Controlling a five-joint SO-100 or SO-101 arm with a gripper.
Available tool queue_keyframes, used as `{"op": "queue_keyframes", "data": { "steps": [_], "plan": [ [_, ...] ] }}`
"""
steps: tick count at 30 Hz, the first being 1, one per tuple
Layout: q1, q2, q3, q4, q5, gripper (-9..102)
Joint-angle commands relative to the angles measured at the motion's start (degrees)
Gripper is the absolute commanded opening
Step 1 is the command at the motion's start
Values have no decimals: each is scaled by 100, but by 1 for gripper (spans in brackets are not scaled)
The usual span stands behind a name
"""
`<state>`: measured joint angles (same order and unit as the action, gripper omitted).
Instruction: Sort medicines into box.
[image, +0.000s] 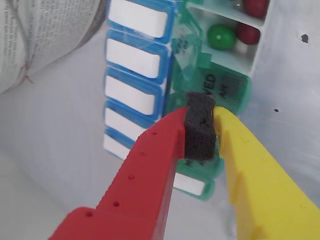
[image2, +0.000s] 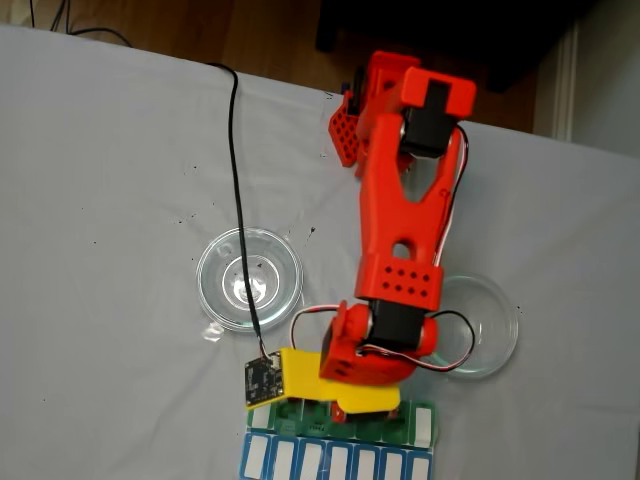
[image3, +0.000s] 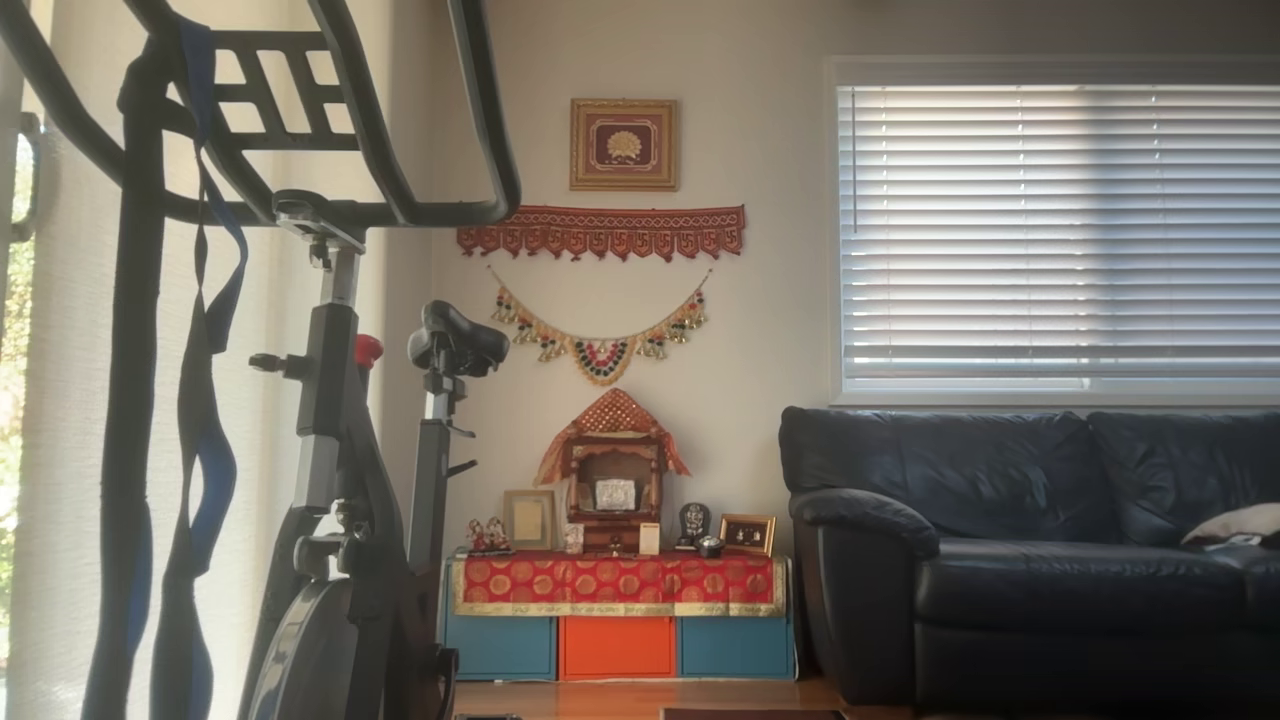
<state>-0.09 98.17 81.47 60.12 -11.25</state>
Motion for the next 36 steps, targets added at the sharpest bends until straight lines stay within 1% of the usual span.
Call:
{"op": "queue_keyframes", "data": {
  "steps": [1, 7, 13, 16, 21, 26, 29, 36],
  "plan": [
    [114, 97, -914, -193, 132, 1],
    [193, -229, -1485, -202, 404, 1],
    [316, -659, -1890, -44, 211, 1],
    [299, -668, -1898, 185, 97, 1],
    [255, -642, -1626, 281, -132, 1],
    [255, -712, -1652, 686, -308, 1],
    [272, -668, -1450, 615, -431, 1],
    [281, -703, -1028, 158, -633, 1]
  ]
}}
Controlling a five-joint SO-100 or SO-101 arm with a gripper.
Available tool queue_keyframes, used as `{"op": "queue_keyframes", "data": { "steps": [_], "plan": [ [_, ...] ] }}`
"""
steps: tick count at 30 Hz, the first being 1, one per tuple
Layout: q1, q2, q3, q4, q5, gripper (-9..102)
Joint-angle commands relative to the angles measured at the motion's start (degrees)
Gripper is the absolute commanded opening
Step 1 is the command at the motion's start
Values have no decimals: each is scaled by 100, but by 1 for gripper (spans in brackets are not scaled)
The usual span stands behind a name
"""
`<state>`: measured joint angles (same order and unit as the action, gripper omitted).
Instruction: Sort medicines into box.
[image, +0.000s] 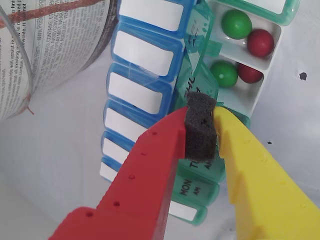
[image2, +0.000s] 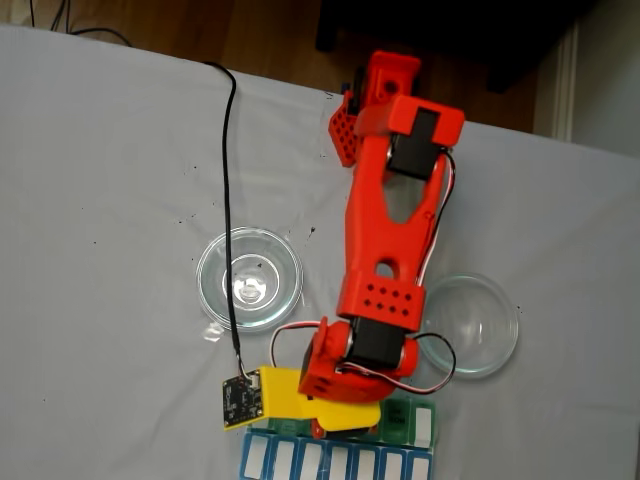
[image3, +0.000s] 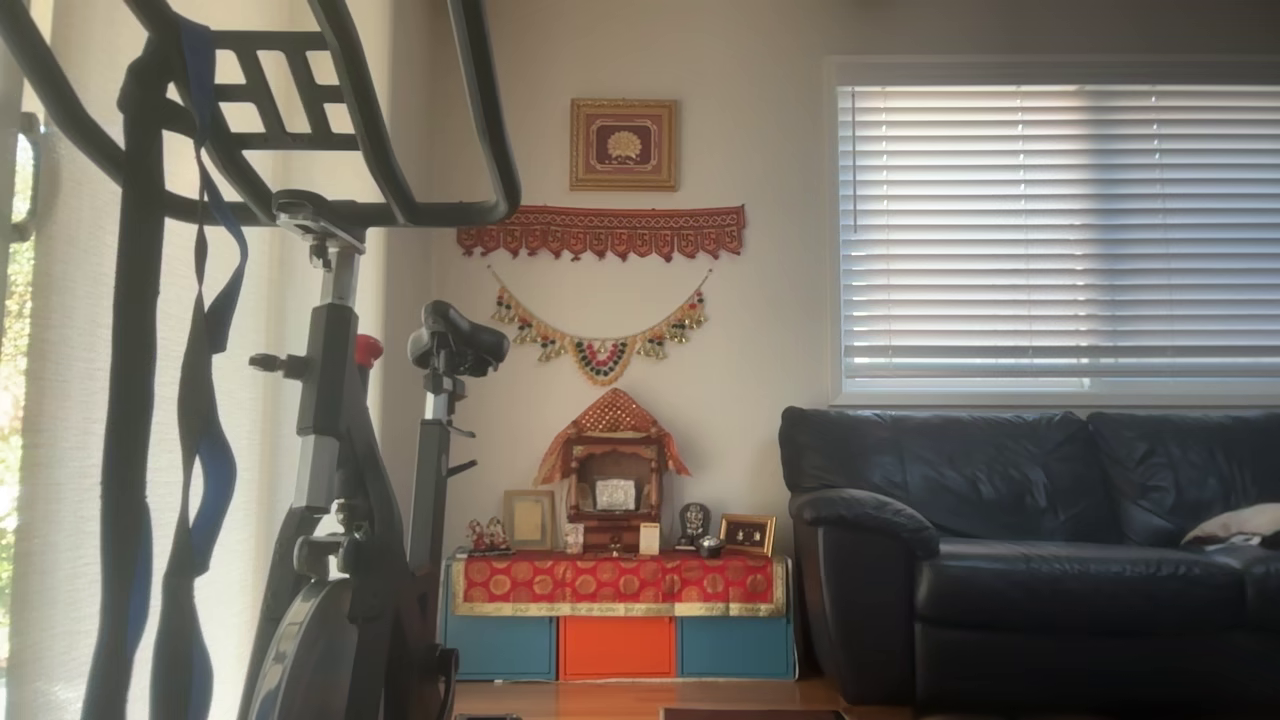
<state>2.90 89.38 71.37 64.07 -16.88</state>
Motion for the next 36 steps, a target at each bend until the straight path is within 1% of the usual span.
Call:
{"op": "queue_keyframes", "data": {
  "steps": [1, 10, 22, 36],
  "plan": [
    [-26, 176, -9, -255, -79, 1],
    [-114, 308, 396, -475, -167, 1],
    [-237, 316, 809, -510, -404, 1],
    [-176, -264, 756, -519, -457, 1]
  ]
}}
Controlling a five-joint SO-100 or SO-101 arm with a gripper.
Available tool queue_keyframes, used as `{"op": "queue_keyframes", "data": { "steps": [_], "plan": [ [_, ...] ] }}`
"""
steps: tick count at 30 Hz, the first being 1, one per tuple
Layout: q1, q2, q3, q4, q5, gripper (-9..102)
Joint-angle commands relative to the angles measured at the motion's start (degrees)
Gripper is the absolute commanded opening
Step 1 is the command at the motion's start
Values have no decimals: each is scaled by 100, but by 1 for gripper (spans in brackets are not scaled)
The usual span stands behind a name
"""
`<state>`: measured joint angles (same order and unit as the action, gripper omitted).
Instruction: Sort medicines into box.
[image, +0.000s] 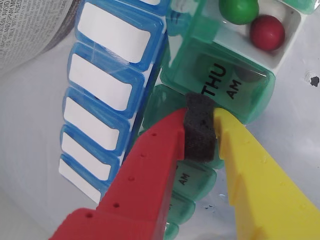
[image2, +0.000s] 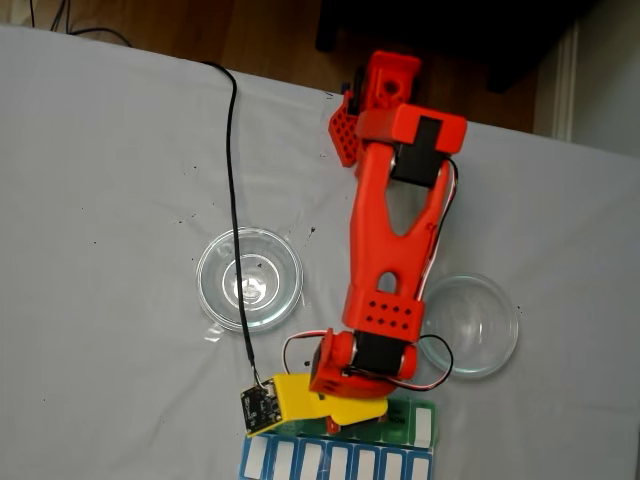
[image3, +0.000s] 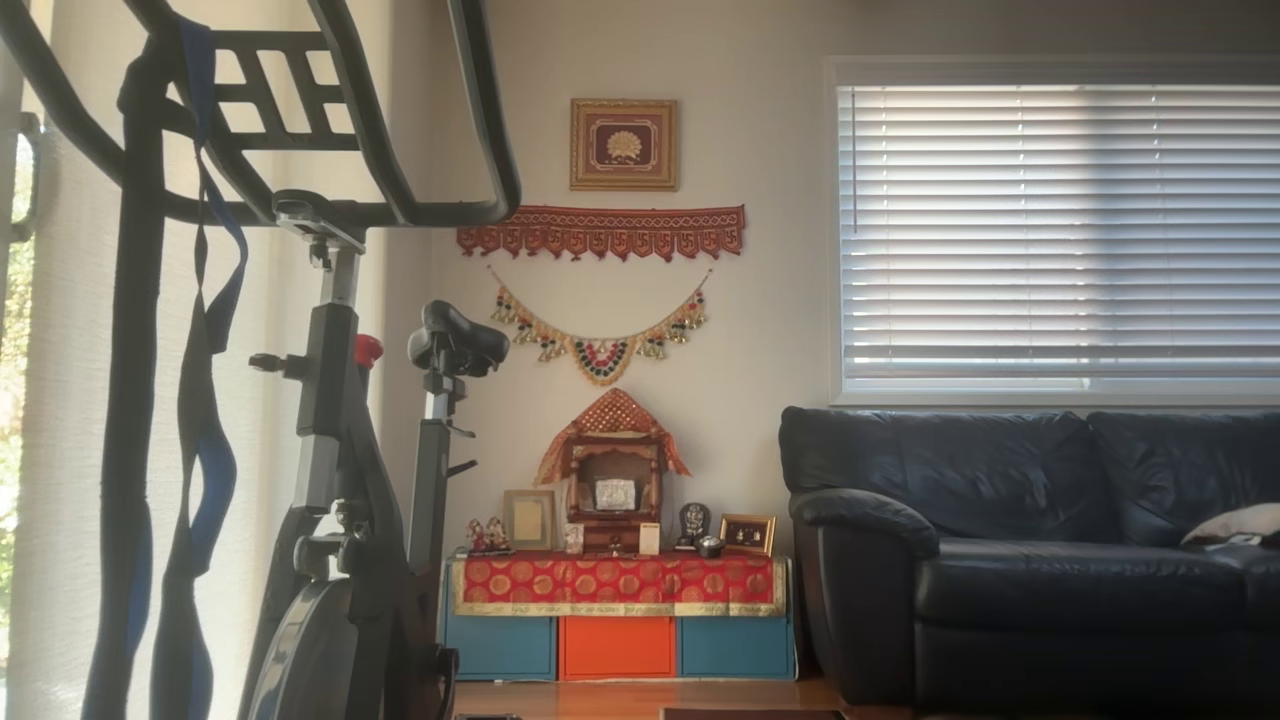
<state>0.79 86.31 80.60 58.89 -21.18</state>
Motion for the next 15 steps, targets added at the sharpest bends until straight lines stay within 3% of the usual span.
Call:
{"op": "queue_keyframes", "data": {
  "steps": [1, 15],
  "plan": [
    [35, 44, -149, 9, -44, 1],
    [193, 809, -782, 290, 466, 1]
  ]
}}
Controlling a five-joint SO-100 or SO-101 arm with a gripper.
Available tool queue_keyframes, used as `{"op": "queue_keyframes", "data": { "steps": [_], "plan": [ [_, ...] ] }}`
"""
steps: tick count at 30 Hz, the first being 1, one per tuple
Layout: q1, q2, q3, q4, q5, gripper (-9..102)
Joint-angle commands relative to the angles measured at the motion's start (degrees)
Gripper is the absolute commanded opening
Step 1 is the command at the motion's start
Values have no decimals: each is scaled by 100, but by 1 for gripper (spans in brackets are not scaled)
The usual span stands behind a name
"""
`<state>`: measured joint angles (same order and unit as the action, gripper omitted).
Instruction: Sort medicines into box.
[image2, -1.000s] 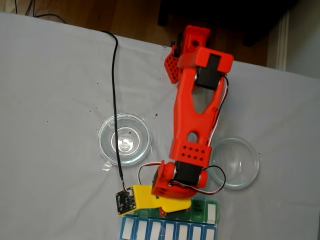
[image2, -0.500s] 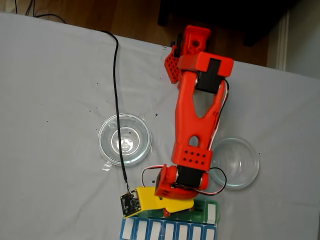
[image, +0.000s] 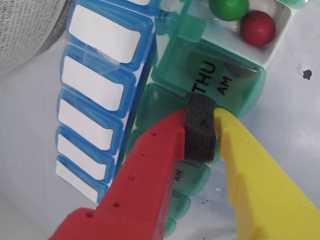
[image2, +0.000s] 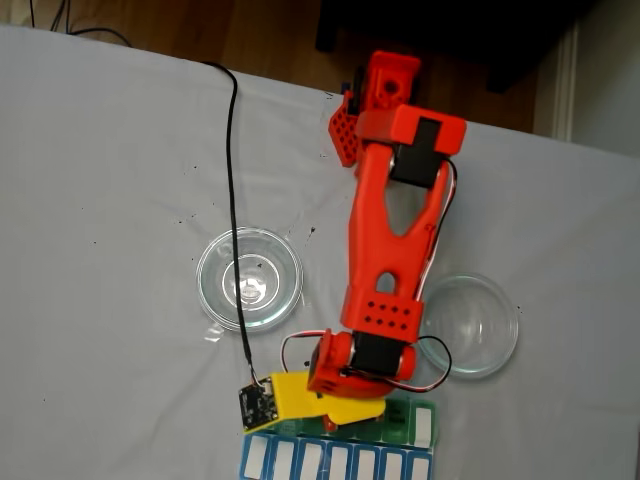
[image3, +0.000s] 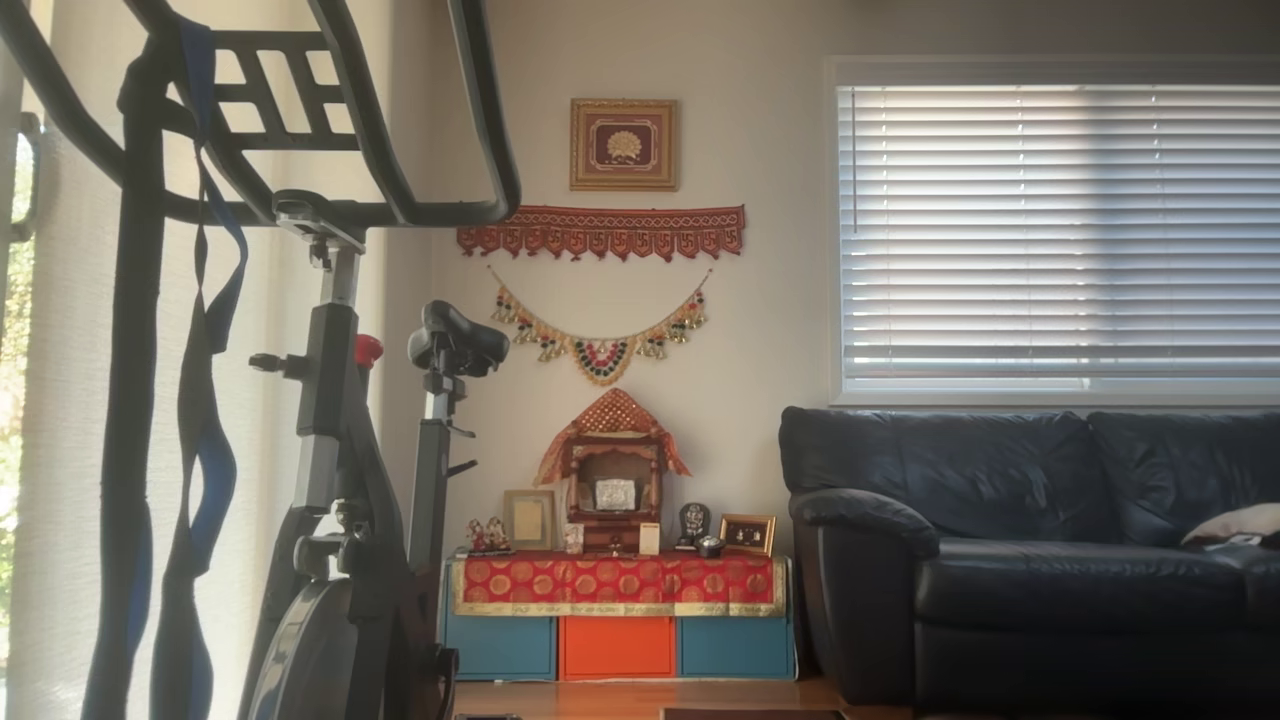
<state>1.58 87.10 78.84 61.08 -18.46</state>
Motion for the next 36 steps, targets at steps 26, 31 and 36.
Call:
{"op": "queue_keyframes", "data": {
  "steps": [26, 31, 36],
  "plan": [
    [466, 62, -1854, -765, 1178, 1],
    [475, 70, -1494, -853, 589, 1],
    [562, 62, -1274, -914, 62, 1]
  ]
}}
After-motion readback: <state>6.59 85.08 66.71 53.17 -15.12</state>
